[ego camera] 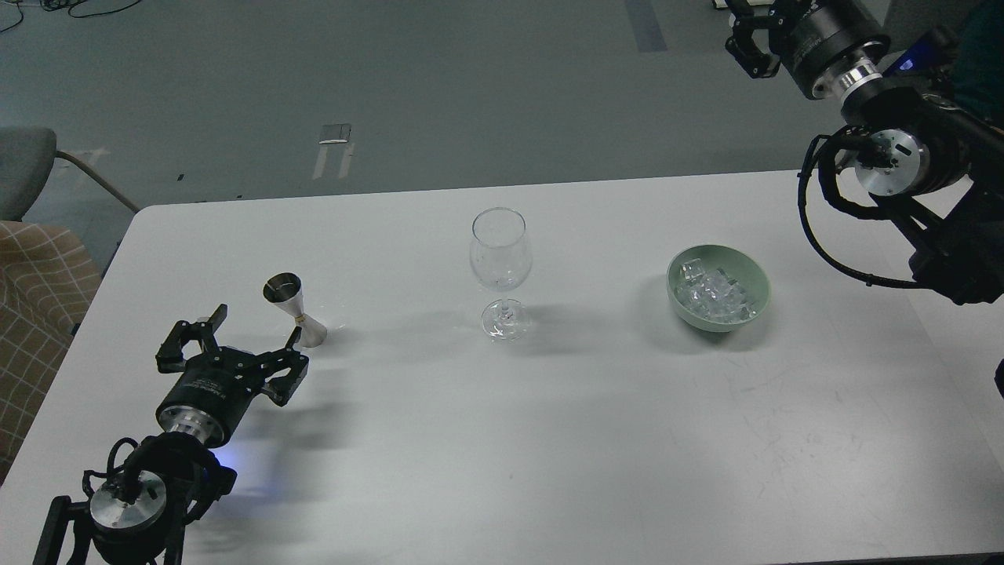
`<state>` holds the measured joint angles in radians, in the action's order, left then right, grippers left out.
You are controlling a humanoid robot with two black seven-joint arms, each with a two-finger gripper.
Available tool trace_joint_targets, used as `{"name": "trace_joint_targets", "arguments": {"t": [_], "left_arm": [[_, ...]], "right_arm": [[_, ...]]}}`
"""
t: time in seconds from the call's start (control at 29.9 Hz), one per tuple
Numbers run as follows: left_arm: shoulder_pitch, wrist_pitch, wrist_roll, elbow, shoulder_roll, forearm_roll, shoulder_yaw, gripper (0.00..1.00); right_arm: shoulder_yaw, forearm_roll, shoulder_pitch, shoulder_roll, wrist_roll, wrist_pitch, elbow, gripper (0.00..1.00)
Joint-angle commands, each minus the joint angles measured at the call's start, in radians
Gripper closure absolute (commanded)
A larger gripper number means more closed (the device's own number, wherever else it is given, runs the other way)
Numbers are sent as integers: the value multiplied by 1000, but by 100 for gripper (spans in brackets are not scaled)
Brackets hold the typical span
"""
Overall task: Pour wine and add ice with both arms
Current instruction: 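Close the left gripper around the silver jigger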
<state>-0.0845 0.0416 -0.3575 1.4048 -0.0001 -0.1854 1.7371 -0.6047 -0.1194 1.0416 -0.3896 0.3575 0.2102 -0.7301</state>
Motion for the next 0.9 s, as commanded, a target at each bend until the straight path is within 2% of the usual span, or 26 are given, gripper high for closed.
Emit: {"name": "trace_joint_targets", "arguments": {"t": [0.0,0.7,0.87], "left_arm": [[20,0,0,-35,0,0,-1,1],[180,12,0,-247,0,-3,-21,1],[239,37,0,-342,0,-51,-22,1]], "right_arm": [[-1,1,-5,-2,-2,0,0,0],[-1,0,-11,-9,-3,-12,1,0],[-3,0,-12,-11,-3,-12,6,0]]}}
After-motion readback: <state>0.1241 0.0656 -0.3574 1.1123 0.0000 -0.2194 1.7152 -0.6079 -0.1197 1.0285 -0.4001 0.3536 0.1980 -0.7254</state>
